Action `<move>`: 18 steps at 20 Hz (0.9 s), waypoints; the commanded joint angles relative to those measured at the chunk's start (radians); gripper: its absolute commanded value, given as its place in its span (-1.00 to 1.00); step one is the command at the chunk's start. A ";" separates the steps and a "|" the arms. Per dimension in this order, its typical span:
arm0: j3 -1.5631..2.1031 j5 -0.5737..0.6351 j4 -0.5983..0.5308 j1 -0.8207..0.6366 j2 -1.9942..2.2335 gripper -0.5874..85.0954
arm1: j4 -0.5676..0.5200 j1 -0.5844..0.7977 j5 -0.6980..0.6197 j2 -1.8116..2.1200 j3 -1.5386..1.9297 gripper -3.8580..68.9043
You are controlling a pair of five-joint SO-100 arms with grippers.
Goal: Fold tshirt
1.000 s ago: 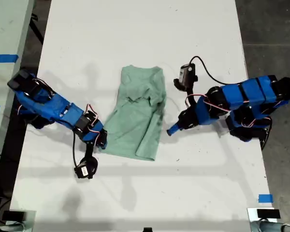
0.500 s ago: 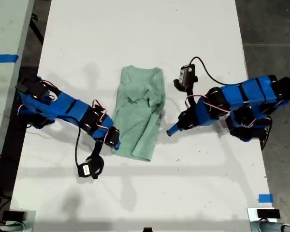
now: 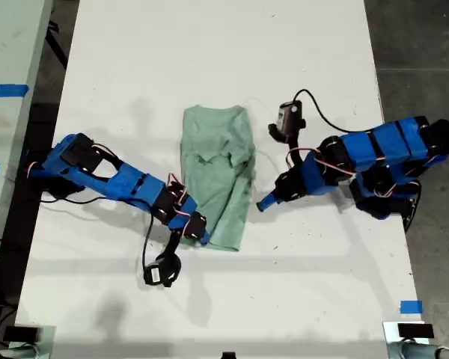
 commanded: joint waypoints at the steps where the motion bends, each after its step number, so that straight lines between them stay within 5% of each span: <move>1: -0.075 0.005 0.025 -0.025 0.049 -0.32 | -0.029 -0.023 0.014 0.054 -0.003 -0.28; 6: -0.080 -0.005 0.183 -0.043 0.261 -0.28 | -0.060 -0.018 0.009 0.041 0.005 -0.28; 10: -0.057 -0.092 0.505 -0.091 0.471 -0.27 | -0.061 -0.018 0.011 0.041 0.000 -0.28; 16: 0.210 -0.121 0.512 -0.107 0.776 -0.29 | -0.025 -0.028 -0.005 -0.046 -0.135 -0.28; 18: 0.380 -0.149 0.367 -0.101 0.891 -0.34 | 0.046 -0.037 -0.009 -0.176 -0.298 -0.28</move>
